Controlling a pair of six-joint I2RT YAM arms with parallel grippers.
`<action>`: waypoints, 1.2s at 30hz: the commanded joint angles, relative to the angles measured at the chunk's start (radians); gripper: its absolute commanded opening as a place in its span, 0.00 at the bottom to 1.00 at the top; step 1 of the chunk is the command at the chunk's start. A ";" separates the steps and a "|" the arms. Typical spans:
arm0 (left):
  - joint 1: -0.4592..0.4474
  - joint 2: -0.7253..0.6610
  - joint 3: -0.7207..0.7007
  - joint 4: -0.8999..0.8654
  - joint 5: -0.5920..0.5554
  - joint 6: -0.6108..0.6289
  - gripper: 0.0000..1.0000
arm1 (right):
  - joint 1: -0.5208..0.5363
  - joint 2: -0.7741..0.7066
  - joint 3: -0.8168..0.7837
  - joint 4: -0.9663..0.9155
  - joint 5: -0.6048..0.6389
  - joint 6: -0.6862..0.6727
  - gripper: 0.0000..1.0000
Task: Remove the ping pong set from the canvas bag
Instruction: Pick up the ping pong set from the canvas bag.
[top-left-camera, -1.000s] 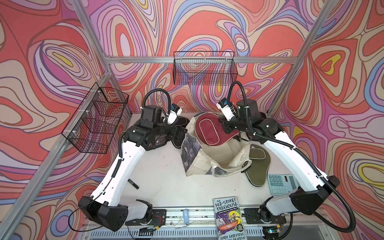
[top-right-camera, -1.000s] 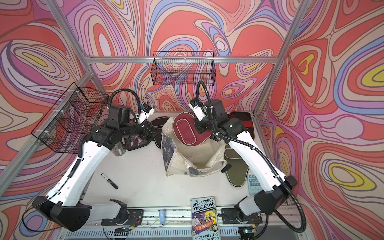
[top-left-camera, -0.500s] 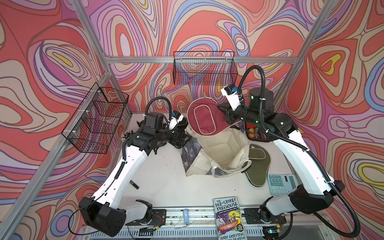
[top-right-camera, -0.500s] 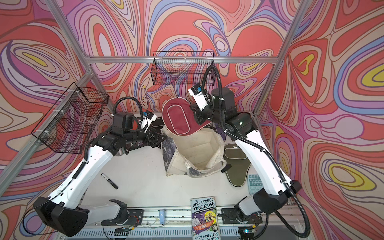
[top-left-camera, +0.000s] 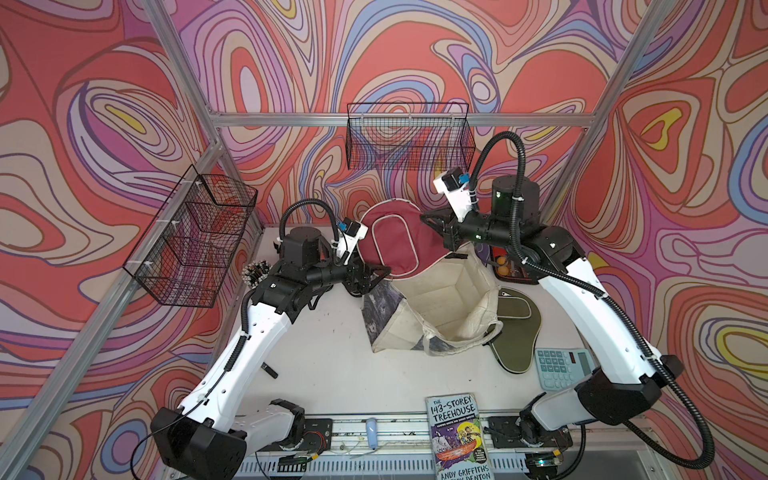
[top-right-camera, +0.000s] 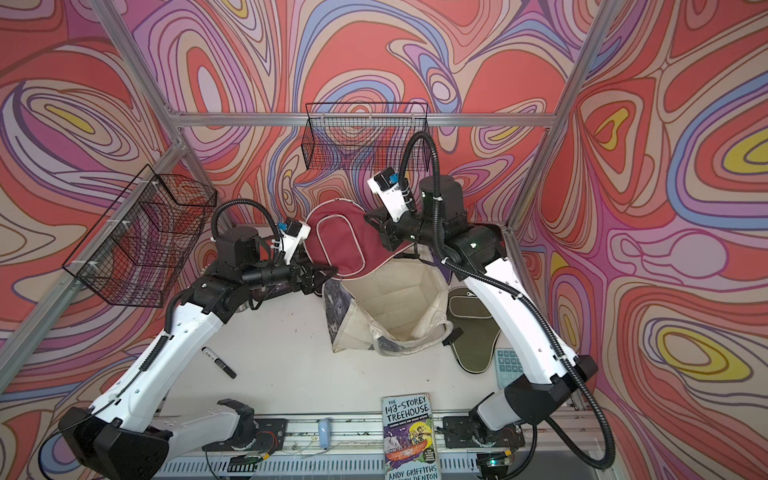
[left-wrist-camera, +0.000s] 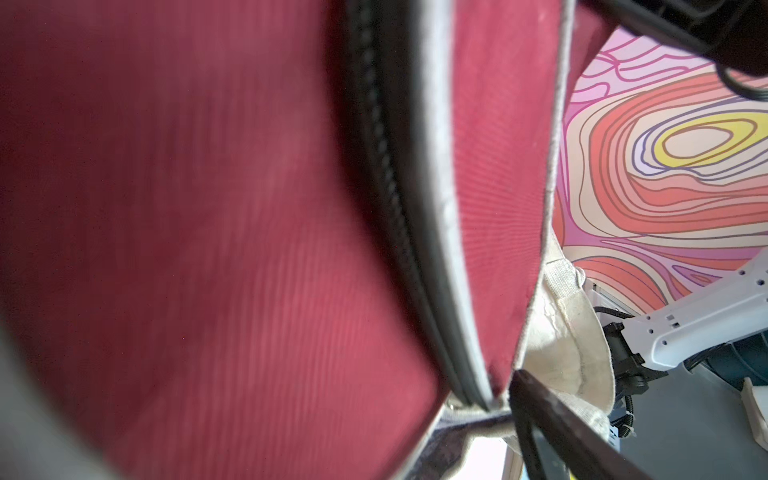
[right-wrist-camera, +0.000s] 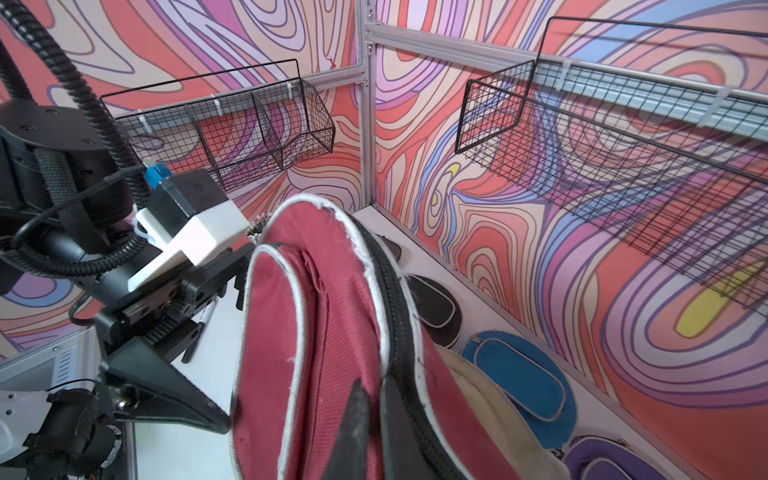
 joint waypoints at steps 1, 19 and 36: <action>0.003 -0.021 -0.002 0.065 0.046 -0.010 0.63 | -0.003 -0.018 0.000 0.141 -0.087 0.035 0.00; 0.027 -0.105 0.163 -0.284 0.066 0.303 0.00 | -0.019 0.041 0.158 -0.213 -0.101 -0.330 0.97; 0.027 -0.039 0.299 -0.559 0.227 0.534 0.00 | -0.033 0.178 0.270 -0.588 -0.422 -0.612 0.98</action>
